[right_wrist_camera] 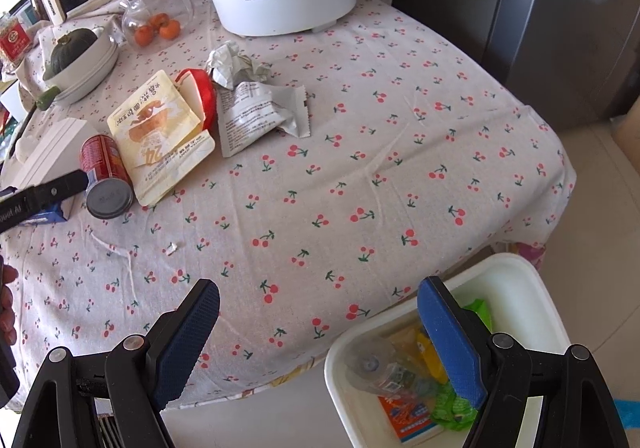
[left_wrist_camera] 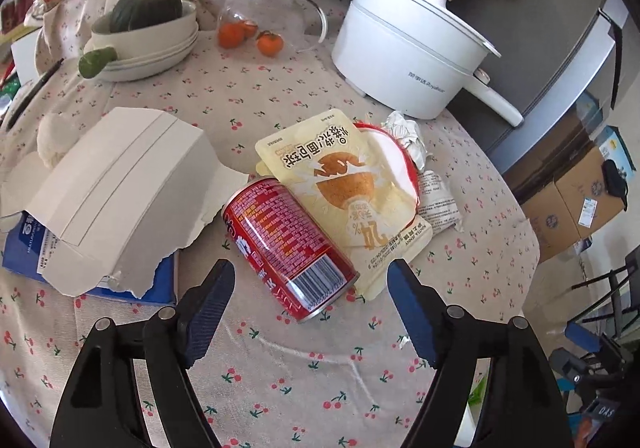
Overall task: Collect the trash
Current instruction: 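Grasp the red milk can with the left gripper and lift it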
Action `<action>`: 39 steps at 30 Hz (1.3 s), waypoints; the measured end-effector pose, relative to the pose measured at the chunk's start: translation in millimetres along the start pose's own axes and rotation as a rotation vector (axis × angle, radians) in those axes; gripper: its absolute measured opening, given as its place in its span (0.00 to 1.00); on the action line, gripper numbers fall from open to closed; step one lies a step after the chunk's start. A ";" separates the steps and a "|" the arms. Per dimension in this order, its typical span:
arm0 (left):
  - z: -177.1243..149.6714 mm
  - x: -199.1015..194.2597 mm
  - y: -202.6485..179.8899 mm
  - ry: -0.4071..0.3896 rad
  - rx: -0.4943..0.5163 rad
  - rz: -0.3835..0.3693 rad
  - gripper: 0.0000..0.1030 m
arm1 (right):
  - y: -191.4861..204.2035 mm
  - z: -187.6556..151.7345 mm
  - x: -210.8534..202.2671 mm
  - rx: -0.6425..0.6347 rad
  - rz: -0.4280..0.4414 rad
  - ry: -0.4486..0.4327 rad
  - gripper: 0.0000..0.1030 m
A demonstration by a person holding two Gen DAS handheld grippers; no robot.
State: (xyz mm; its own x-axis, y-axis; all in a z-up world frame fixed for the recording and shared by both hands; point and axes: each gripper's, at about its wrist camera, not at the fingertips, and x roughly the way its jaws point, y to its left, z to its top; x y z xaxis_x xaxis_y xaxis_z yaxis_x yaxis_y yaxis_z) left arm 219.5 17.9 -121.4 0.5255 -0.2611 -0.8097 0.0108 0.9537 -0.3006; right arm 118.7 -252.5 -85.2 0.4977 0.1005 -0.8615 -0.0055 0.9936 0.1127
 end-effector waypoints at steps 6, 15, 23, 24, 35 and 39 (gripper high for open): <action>10.8 34.1 -6.1 0.058 -0.061 0.096 0.77 | -11.0 3.5 3.4 0.022 -0.009 0.005 0.82; -5.5 9.5 15.4 0.093 -0.113 -0.030 0.58 | -14.4 11.6 10.6 0.046 -0.014 0.011 0.82; -35.5 -66.3 26.1 0.019 -0.035 -0.082 0.03 | -1.6 24.5 33.3 0.045 0.025 0.045 0.82; -38.9 -72.8 27.1 0.011 -0.009 -0.074 0.03 | 2.1 27.5 38.4 0.048 0.045 0.058 0.82; -81.7 -76.9 -2.5 0.213 0.253 -0.067 0.72 | 36.8 28.8 87.2 0.175 0.213 0.145 0.82; -99.8 -49.9 -19.5 0.281 0.338 -0.021 0.71 | 41.6 26.5 92.6 0.185 0.250 0.185 0.82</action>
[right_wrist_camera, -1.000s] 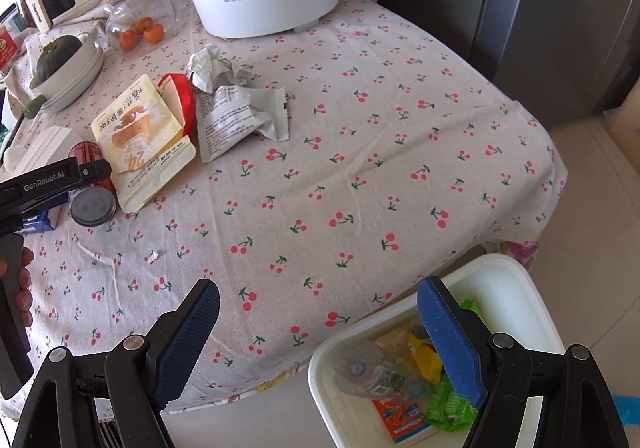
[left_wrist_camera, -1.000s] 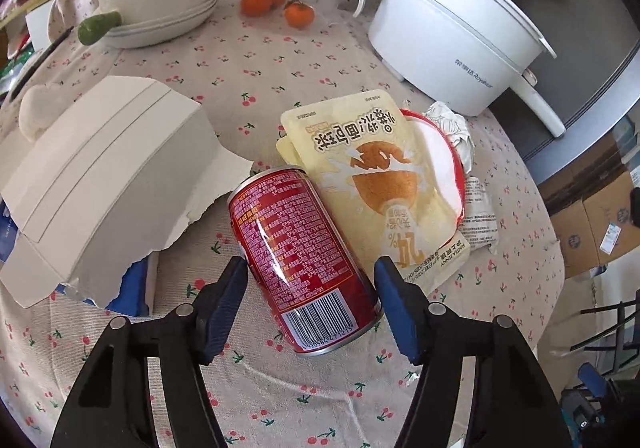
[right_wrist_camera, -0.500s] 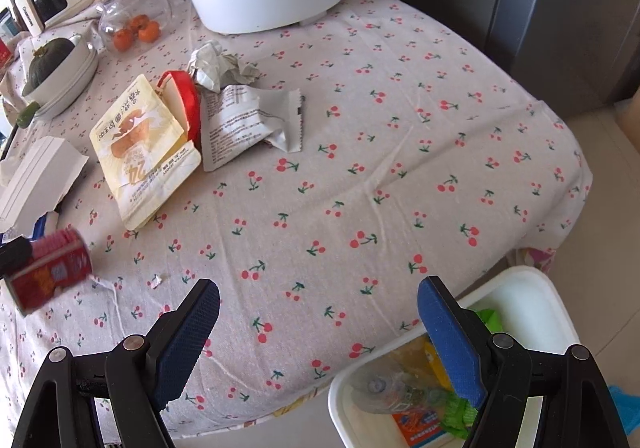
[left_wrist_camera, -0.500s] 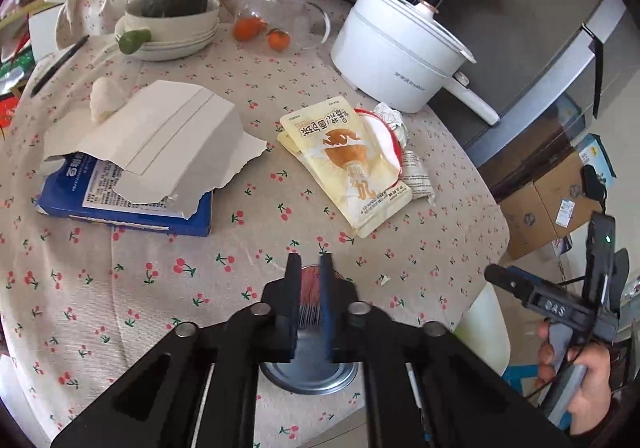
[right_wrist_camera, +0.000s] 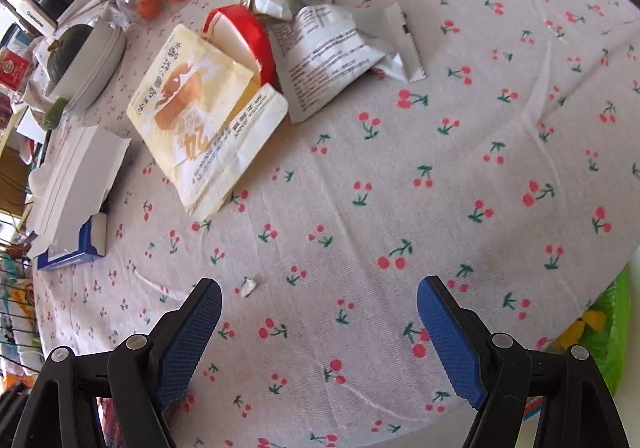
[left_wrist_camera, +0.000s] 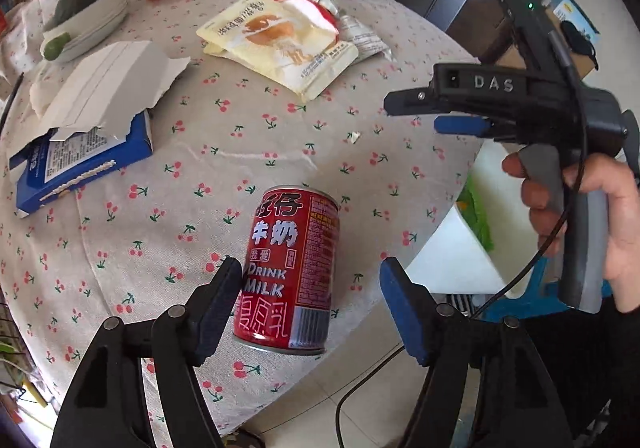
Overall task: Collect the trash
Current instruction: 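Grasp the red milk can with the left gripper and lift it, then grasp the yellow bread bag with the right gripper while the left gripper holds the can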
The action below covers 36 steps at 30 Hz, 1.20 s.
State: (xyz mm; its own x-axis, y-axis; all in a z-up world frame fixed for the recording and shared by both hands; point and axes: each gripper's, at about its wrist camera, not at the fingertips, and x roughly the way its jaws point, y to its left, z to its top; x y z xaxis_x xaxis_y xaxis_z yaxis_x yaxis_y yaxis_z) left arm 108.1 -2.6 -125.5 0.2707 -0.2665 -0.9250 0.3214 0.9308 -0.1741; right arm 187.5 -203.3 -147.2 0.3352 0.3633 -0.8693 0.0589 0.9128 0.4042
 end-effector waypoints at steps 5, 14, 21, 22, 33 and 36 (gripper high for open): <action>2.4 16.7 9.5 0.026 -0.013 0.007 0.55 | -3.8 3.1 -2.9 0.020 -0.017 -0.023 0.82; 3.0 -24.8 52.3 -0.132 -0.149 -0.060 0.55 | 16.9 23.1 -11.5 -0.097 -0.022 -0.102 0.82; -6.7 -68.0 89.0 -0.264 -0.265 -0.050 0.55 | 90.7 31.4 4.9 -0.454 -0.119 -0.190 0.82; -9.1 -70.6 93.7 -0.270 -0.281 -0.048 0.55 | 102.2 31.7 12.9 -0.500 -0.133 -0.184 0.82; -26.5 -85.0 125.2 -0.289 -0.339 -0.049 0.55 | 131.1 50.2 96.1 -0.598 -0.304 -0.095 0.73; -30.8 -88.6 130.6 -0.292 -0.347 -0.054 0.55 | 125.4 54.1 93.8 -0.555 -0.277 -0.123 0.53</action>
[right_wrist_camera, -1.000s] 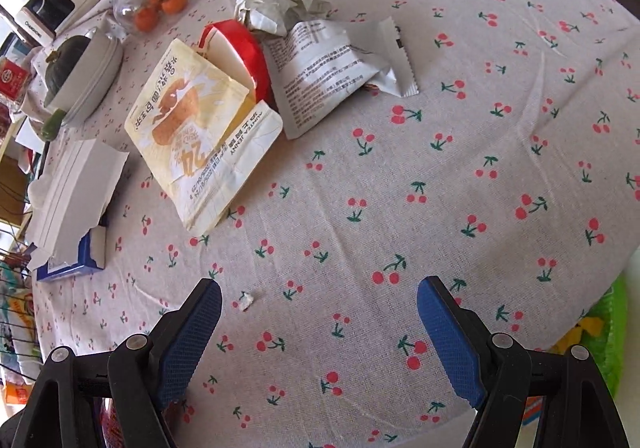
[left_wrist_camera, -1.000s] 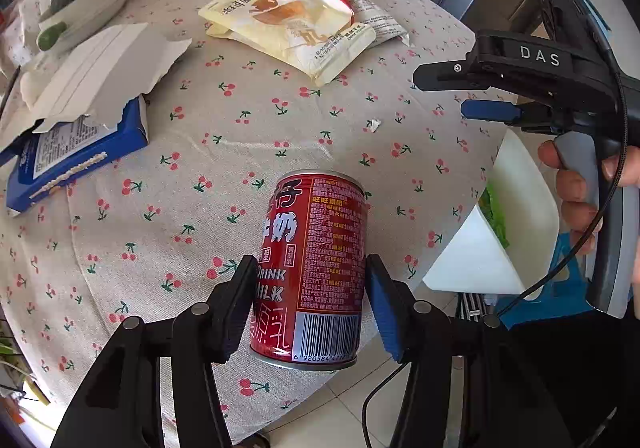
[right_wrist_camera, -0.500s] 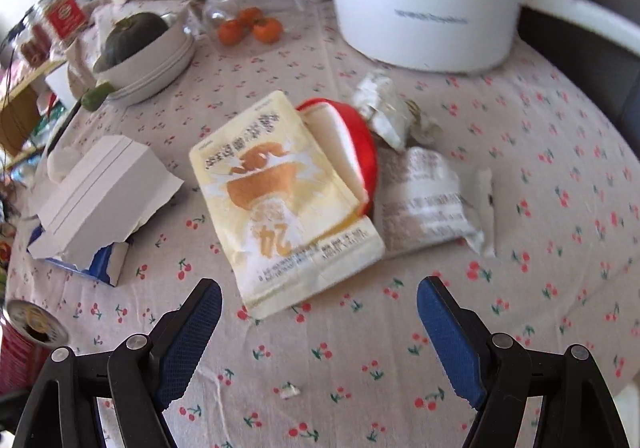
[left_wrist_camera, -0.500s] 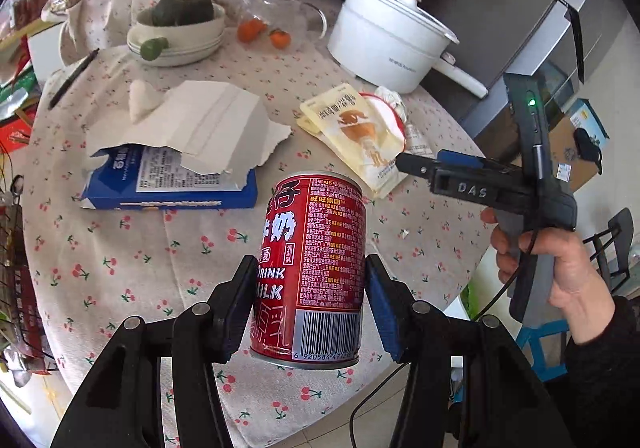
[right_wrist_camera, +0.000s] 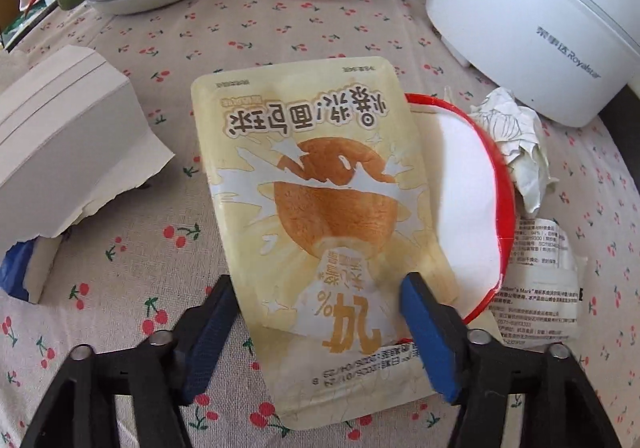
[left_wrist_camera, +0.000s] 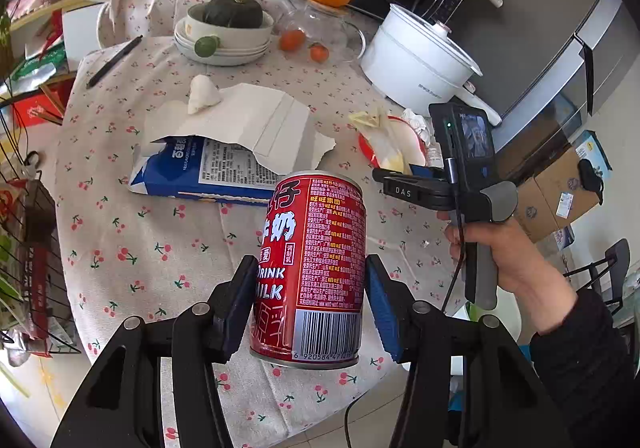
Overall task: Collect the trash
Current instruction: 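Grasp the yellow bread bag with the right gripper while the left gripper holds the can, then carry the yellow bag over the white bin and open the right gripper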
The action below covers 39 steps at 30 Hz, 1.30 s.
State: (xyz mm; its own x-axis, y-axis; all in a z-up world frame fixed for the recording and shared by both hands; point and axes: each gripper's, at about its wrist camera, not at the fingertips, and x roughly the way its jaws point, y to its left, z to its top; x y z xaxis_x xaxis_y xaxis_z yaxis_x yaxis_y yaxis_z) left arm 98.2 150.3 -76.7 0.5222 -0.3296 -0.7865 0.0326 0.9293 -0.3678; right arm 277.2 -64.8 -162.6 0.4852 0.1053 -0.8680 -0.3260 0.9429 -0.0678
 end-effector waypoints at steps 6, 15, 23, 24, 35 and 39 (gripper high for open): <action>0.3 -8.4 2.3 -0.017 -0.010 -0.019 0.55 | -7.8 3.7 -22.7 0.043 0.047 -0.033 0.36; -4.3 -11.2 -15.3 -0.016 0.009 -0.060 0.55 | -18.1 -13.2 -69.5 0.079 0.134 -0.031 0.35; -9.8 -4.8 -46.8 -0.005 0.057 -0.100 0.55 | -49.9 -58.4 -111.6 0.139 0.157 -0.015 0.35; -10.6 -2.9 -52.7 -0.002 0.065 -0.107 0.55 | -57.1 -64.8 -117.6 0.153 0.154 -0.009 0.35; -31.8 32.5 -142.5 0.076 0.191 -0.204 0.55 | -143.3 -156.6 -169.5 0.322 0.101 0.039 0.35; -42.7 52.5 -180.2 0.113 0.251 -0.231 0.55 | -173.5 -197.4 -166.2 0.417 0.103 0.103 0.35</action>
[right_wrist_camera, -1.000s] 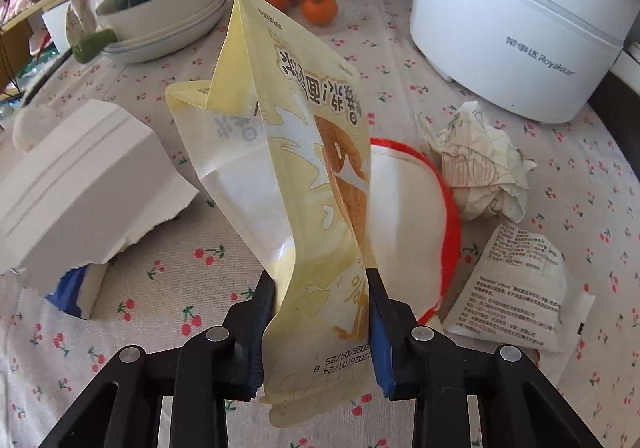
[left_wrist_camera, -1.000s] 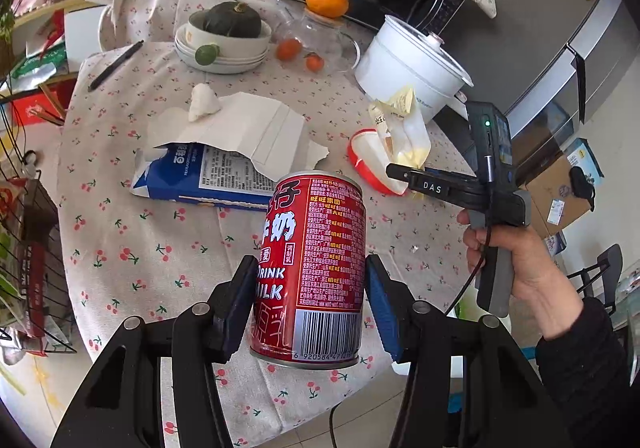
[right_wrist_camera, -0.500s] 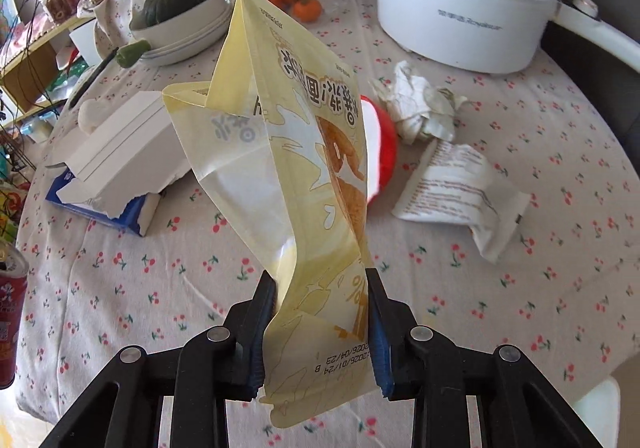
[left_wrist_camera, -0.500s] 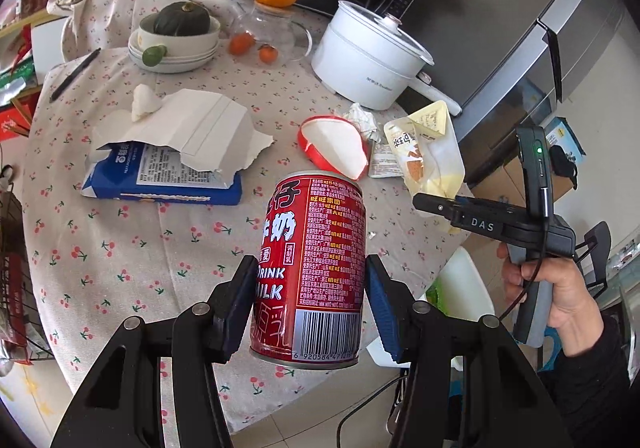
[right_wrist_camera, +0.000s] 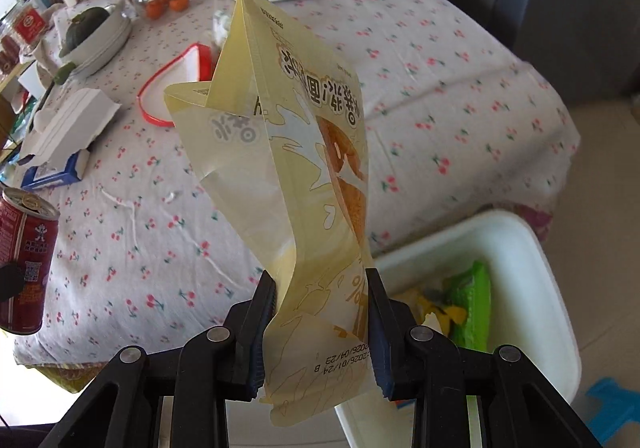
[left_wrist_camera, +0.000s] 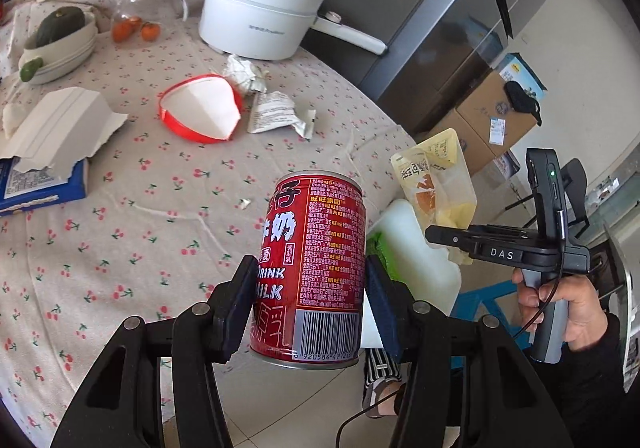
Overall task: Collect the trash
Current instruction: 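Carry the yellow bag over the white bin and open the right gripper, then lower the red can into the white bin and open the left gripper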
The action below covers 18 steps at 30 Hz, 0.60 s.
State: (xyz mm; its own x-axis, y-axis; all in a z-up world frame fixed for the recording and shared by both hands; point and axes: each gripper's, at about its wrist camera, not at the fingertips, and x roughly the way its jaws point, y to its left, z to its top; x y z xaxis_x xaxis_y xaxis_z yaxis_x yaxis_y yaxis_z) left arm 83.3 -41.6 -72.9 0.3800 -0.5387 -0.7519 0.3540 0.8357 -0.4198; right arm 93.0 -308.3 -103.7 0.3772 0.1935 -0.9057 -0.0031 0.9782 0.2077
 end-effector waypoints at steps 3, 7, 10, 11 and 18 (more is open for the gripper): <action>-2.3 23.0 -22.8 0.037 0.036 -0.022 0.55 | -23.8 -13.8 5.2 0.027 -0.017 0.040 0.36; -6.8 50.8 -48.4 0.086 0.080 -0.039 0.55 | -58.4 -33.3 20.2 0.104 -0.010 0.125 0.37; -8.4 68.5 -62.2 0.116 0.096 -0.050 0.55 | -80.6 -40.6 27.9 0.159 -0.012 0.166 0.40; -8.8 73.2 -66.2 0.123 0.101 -0.055 0.55 | -87.2 -42.1 30.2 0.179 0.000 0.181 0.42; -8.9 102.9 -88.5 0.163 0.141 -0.066 0.55 | -100.7 -45.1 27.8 0.192 0.051 0.203 0.66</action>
State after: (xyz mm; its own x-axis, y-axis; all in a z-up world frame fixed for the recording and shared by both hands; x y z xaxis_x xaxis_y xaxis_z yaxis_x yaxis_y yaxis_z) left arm 83.5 -170.1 -117.6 0.2127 -0.5573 -0.8026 0.4940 0.7700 -0.4038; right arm 62.0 -398.0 -166.5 0.1880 0.2722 -0.9437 0.1654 0.9383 0.3036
